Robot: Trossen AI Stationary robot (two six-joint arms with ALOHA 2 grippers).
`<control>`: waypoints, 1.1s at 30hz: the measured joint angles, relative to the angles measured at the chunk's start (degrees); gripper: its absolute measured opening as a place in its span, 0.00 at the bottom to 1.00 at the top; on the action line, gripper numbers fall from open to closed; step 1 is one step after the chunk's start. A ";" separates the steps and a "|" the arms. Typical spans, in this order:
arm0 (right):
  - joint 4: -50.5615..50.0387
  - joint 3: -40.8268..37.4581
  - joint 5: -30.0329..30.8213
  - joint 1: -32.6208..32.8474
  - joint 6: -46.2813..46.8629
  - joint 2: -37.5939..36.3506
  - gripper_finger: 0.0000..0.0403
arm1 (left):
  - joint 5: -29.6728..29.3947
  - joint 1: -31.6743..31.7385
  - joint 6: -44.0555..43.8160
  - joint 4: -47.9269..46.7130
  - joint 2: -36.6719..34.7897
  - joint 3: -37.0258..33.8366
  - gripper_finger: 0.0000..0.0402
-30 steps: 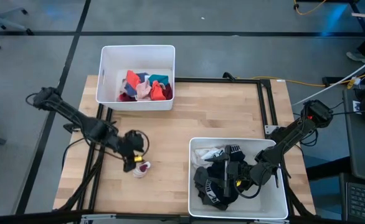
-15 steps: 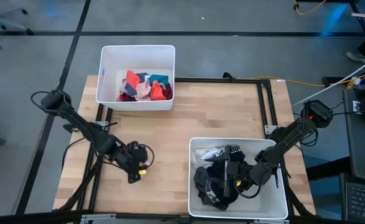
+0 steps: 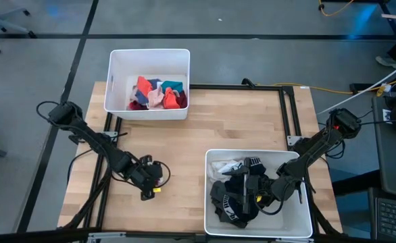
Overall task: Sort clothes
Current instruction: Put the white striped sock into the top white bin
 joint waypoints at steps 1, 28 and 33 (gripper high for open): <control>0.00 0.00 0.00 0.00 0.00 0.00 0.71 | 0.00 0.00 0.69 0.00 0.00 0.00 0.26; -8.19 15.45 -12.34 -12.90 -17.00 0.11 0.65 | -24.16 3.60 32.62 8.17 -26.84 5.29 0.01; -10.01 18.91 -22.62 -20.00 -18.94 3.69 0.57 | -19.92 9.01 38.66 12.20 -28.26 5.31 0.02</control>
